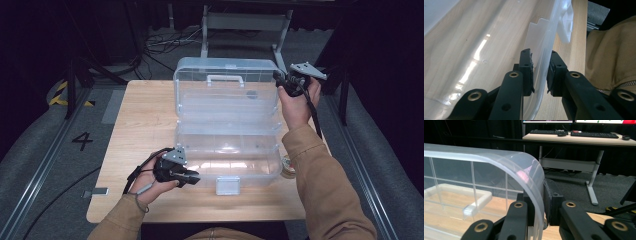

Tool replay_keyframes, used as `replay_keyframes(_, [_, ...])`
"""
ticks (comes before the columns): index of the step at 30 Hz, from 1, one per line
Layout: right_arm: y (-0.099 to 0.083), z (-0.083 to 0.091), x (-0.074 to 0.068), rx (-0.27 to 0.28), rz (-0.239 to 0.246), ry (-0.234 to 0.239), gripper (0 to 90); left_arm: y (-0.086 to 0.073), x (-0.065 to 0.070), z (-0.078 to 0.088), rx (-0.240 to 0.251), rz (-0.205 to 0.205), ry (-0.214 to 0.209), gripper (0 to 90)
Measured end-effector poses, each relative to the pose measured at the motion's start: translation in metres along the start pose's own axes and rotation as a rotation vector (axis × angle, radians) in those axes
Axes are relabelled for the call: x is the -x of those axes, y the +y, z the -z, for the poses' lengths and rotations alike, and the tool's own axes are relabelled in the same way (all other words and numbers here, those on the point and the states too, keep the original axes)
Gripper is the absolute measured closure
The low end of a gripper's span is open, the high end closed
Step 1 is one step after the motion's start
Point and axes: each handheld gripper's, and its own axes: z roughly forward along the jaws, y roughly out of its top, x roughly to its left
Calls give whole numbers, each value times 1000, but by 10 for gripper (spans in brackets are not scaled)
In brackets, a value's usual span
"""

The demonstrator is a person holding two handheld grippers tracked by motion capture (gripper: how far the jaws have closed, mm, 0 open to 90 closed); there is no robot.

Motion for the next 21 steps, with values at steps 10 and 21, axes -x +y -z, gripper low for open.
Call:
replay_keyframes(10, [0,-9,3,-8,-5,8,812,1,0,0,-8,34,-5,760])
replay_keyframes(21, [-2,-23,8,-23,-5,25,808,1,0,0,-10,43,3,754])
